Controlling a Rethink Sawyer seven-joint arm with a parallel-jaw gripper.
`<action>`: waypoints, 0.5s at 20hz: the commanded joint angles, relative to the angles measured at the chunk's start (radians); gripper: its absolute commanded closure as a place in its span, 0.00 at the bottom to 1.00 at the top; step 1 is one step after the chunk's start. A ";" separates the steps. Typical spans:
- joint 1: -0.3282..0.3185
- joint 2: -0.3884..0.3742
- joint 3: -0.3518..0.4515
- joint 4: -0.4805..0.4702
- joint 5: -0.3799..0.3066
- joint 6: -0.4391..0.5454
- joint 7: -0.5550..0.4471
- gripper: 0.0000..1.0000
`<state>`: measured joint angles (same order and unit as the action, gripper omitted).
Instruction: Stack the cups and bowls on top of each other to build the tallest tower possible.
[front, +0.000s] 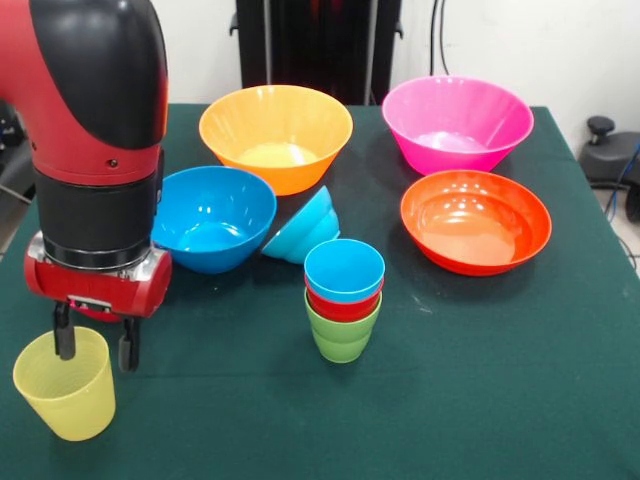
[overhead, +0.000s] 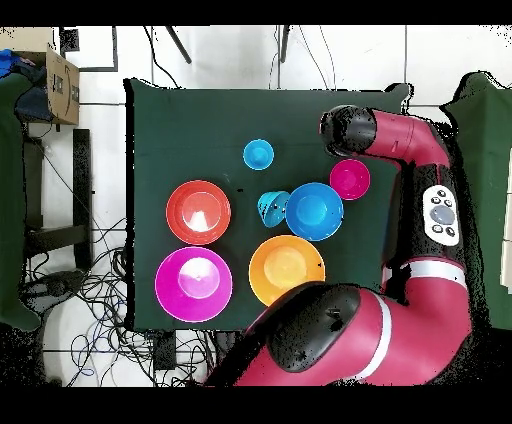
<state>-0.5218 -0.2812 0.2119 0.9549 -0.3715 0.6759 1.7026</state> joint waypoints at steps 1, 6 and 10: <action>-0.022 0.029 0.111 0.131 -0.079 -0.107 -0.212 0.00; -0.034 0.040 0.120 0.147 -0.085 -0.139 -0.210 0.00; -0.054 0.041 0.138 0.177 -0.074 -0.163 -0.190 0.00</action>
<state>-0.5626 -0.2729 0.2306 1.0153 -0.3759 0.5645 1.7026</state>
